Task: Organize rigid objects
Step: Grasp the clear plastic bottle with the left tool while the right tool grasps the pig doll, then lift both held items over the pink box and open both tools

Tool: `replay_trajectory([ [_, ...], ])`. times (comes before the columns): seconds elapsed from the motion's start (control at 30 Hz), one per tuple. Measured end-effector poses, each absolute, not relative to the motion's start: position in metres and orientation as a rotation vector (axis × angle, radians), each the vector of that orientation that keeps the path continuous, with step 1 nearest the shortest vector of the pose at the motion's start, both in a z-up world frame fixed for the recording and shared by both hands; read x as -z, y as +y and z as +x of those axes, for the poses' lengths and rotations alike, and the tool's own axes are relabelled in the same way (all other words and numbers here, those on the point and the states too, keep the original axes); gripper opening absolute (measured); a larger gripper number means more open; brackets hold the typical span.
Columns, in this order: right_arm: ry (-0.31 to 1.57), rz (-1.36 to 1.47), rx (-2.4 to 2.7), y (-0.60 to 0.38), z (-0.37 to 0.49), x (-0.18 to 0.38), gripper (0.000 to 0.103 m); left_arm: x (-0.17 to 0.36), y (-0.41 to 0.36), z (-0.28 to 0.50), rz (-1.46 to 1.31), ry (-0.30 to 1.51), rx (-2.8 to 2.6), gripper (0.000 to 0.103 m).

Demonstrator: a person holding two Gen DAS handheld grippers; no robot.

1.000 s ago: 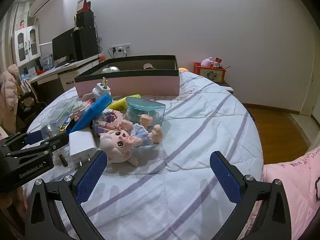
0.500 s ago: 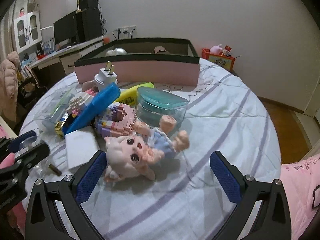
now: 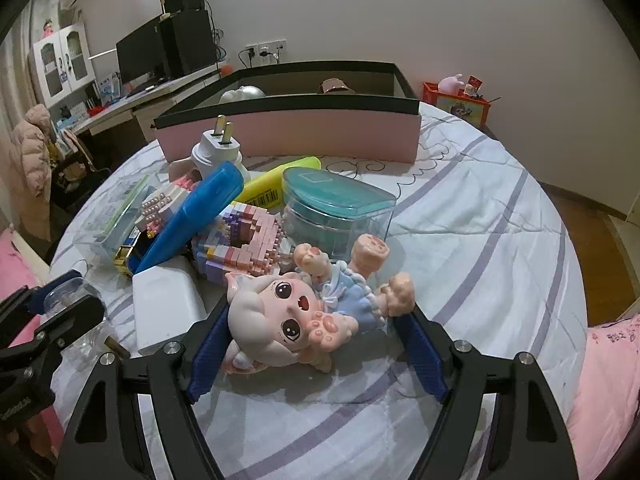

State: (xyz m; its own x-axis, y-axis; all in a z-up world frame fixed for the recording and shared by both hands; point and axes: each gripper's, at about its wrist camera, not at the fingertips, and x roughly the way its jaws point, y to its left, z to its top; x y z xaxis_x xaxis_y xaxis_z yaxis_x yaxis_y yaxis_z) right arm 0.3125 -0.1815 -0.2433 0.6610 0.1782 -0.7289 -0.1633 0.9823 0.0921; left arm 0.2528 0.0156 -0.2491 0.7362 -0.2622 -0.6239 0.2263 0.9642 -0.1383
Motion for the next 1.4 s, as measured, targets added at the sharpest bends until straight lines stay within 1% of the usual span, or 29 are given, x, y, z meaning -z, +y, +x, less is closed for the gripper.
replay_trajectory([
  [0.1, 0.829, 0.021, -0.184, -0.185, 0.309, 0.242, 0.079, 0.246, 0.014, 0.25, -0.041, 0.69, 0.262, 0.053],
  [0.13, 0.83, 0.027, -0.184, -0.186, 0.308, 0.242, 0.079, 0.246, 0.014, 0.25, -0.043, 0.696, 0.266, 0.06],
  [0.17, 0.827, 0.032, -0.183, -0.188, 0.306, 0.242, 0.079, 0.247, 0.015, 0.25, -0.046, 0.698, 0.267, 0.069],
  [0.2, 0.829, 0.033, -0.182, -0.189, 0.306, 0.242, 0.079, 0.247, 0.016, 0.247, -0.045, 0.694, 0.267, 0.071],
  [0.33, 0.829, 0.036, -0.18, -0.19, 0.305, 0.242, 0.079, 0.248, 0.016, 0.241, -0.032, 0.693, 0.267, 0.075],
  [0.43, 0.83, 0.035, -0.178, -0.19, 0.305, 0.242, 0.079, 0.25, 0.015, 0.236, -0.03, 0.686, 0.281, 0.084],
  [0.47, 0.83, 0.034, -0.177, -0.19, 0.305, 0.242, 0.079, 0.251, 0.014, 0.236, -0.027, 0.685, 0.286, 0.085],
  [0.87, 0.835, 0.038, -0.178, -0.19, 0.306, 0.243, 0.079, 0.261, 0.003, 0.245, 0.015, 0.713, 0.259, 0.085],
  [0.9, 0.835, 0.037, -0.177, -0.19, 0.307, 0.243, 0.079, 0.261, 0.002, 0.245, 0.026, 0.711, 0.258, 0.086],
  [0.93, 0.835, 0.035, -0.177, -0.19, 0.307, 0.243, 0.079, 0.261, 0.0, 0.245, 0.04, 0.713, 0.259, 0.09],
  [0.97, 0.835, 0.035, -0.177, -0.19, 0.307, 0.243, 0.079, 0.262, -0.003, 0.245, 0.055, 0.716, 0.264, 0.092],
  [1.1, 0.837, 0.03, -0.176, -0.19, 0.307, 0.244, 0.08, 0.264, -0.006, 0.245, 0.079, 0.706, 0.226, 0.092],
  [1.13, 0.836, 0.028, -0.175, -0.189, 0.307, 0.244, 0.08, 0.263, -0.006, 0.245, 0.076, 0.701, 0.217, 0.09],
  [1.17, 0.836, 0.026, -0.175, -0.189, 0.307, 0.244, 0.08, 0.264, -0.005, 0.247, 0.068, 0.71, 0.211, 0.084],
  [1.23, 0.835, 0.027, -0.178, -0.189, 0.307, 0.244, 0.08, 0.263, -0.001, 0.248, 0.052, 0.712, 0.211, 0.078],
  [1.4, 0.829, 0.033, -0.178, -0.19, 0.306, 0.243, 0.08, 0.261, 0.002, 0.249, 0.033, 0.712, 0.22, 0.078],
])
